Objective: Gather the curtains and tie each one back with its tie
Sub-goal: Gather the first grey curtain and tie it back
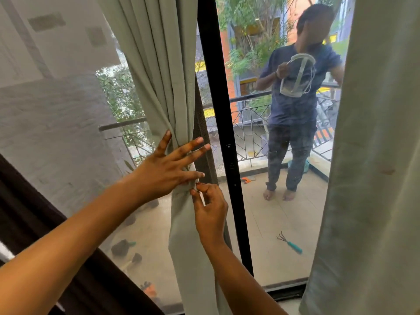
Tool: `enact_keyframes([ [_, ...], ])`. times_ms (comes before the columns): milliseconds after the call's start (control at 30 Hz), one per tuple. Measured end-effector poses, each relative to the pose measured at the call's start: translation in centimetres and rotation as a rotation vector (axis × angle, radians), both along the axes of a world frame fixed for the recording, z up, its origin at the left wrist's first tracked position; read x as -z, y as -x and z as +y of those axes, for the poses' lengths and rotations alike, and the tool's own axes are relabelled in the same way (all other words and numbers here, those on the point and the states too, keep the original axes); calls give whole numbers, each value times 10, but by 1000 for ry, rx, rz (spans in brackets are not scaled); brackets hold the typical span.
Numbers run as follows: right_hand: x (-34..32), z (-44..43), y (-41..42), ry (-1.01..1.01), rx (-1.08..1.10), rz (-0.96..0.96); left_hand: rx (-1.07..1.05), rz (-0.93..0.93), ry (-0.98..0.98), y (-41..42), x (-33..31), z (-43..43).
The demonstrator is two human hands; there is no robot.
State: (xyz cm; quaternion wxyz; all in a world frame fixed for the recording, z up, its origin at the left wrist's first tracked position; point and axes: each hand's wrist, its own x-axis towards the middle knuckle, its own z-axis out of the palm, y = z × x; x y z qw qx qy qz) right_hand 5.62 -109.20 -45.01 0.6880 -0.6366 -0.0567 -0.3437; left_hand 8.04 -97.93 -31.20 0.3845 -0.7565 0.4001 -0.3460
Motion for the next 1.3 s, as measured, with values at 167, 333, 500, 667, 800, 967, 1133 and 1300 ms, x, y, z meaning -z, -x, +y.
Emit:
enact_keyframes([
  [167, -2, 2, 4, -7, -91, -19, 110, 11, 7, -8, -1, 10],
  [333, -7, -5, 10, 3, -120, 98, 211, 41, 76, -15, 5, 14],
  [500, -20, -15, 7, 97, -11, 168, 351, -20, 137, -22, 13, 9],
  [667, -27, -31, 2, 180, 96, 185, 346, 168, 1188, -25, 61, 19],
  [800, -28, -32, 2, 172, 112, 179, 245, 1420, 1958, -14, 108, 3],
  [967, -39, -45, -1, 264, 100, 298, 319, 1636, 1817, -32, 148, -13],
  [1133, -44, -49, -9, 487, 200, 298, 318, 1692, 1854, -43, 165, -22],
  [1300, -19, -37, -2, 402, 227, 144, 294, 1679, 1930, -43, 183, -32],
])
